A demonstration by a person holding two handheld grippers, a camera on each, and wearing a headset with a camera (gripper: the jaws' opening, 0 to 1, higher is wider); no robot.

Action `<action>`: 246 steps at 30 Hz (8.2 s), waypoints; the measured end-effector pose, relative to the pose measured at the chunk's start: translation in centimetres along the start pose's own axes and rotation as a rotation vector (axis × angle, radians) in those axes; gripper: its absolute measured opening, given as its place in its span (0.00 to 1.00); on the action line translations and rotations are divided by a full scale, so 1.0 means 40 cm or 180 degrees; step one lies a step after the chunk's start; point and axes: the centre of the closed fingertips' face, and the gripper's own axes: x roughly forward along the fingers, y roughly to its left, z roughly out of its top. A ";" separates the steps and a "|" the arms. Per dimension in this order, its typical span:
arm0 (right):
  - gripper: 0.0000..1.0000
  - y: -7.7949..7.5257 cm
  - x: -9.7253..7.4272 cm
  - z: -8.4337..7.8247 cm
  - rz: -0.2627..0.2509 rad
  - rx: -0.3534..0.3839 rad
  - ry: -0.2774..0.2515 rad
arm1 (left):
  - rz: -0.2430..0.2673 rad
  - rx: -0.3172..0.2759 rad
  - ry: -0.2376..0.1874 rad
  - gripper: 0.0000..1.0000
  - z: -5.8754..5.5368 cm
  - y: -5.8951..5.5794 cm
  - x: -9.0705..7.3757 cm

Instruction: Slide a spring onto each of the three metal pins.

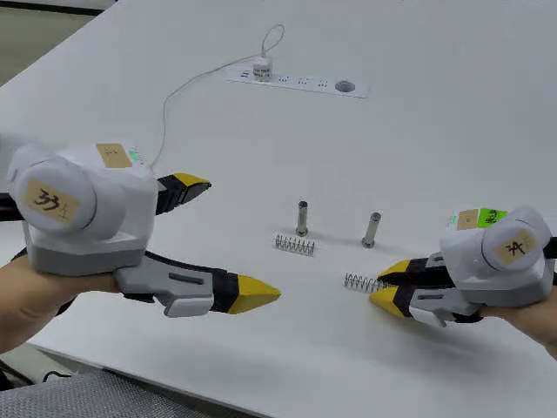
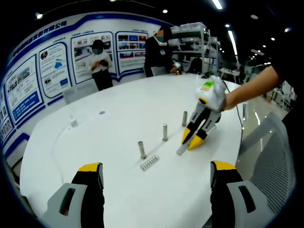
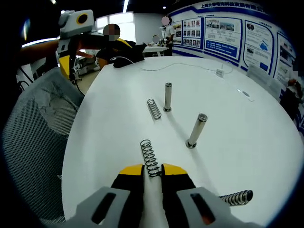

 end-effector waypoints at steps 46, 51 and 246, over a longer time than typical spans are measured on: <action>0.10 0.015 -0.140 0.115 -0.0077 -0.0305 -0.0108 | -0.0283 0.0173 -0.0101 0.88 0.050 -0.082 0.020; 0.10 0.047 -0.157 0.130 0.0008 -0.0370 -0.0134 | -0.0356 0.0177 -0.0163 0.83 0.060 -0.106 0.034; 0.10 -0.131 -0.181 0.280 -0.0263 0.0291 -0.0500 | -0.0104 -0.0188 -0.0681 0.74 0.020 -0.030 0.013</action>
